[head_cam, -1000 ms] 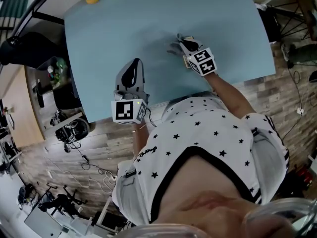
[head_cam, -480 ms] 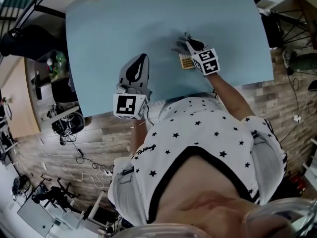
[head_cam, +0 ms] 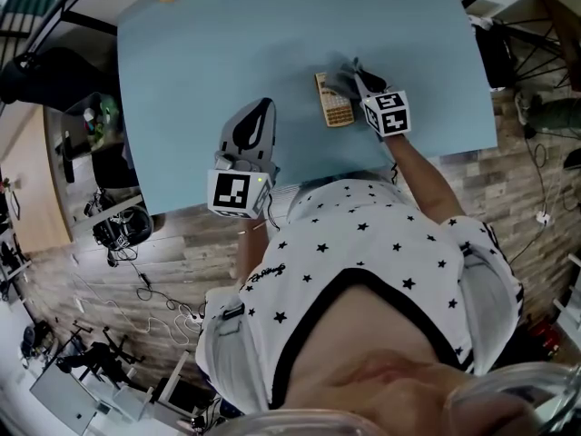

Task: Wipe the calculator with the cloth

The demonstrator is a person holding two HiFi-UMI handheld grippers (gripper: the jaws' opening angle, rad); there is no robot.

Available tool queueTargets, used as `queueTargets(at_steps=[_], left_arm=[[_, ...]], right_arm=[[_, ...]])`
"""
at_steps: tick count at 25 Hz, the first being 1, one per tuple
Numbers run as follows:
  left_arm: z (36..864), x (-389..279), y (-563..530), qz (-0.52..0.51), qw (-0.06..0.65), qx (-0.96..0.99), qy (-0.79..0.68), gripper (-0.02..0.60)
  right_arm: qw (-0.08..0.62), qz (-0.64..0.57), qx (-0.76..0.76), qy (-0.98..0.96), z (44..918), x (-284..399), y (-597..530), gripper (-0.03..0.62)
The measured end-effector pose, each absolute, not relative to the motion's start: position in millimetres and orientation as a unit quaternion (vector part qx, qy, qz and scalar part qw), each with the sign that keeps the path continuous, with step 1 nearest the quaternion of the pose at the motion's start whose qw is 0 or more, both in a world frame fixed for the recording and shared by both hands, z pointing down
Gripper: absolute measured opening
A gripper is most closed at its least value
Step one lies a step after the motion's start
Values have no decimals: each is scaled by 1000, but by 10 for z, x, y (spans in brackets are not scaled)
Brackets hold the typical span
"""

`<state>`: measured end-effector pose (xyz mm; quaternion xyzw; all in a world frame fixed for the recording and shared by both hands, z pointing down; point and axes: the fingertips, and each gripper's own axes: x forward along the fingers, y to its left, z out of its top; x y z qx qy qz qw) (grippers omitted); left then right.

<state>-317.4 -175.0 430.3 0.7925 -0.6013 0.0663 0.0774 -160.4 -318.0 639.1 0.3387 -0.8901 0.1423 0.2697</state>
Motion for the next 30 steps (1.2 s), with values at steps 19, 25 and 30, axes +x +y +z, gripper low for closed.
queueTargets(at_steps=[19, 25, 30], left_arm=[[4285, -3091, -1773, 64, 74, 809, -580, 31], [4268, -3113, -1761, 61, 71, 808, -582, 31], [4266, -3168, -1723, 56, 73, 801, -592, 31]], right_arm=[[164, 164, 327, -916, 5710, -1867, -2993, 18], [169, 166, 273, -932, 5688, -2205, -2708, 18], [200, 163, 234, -937, 5871, -2365, -2449, 18]])
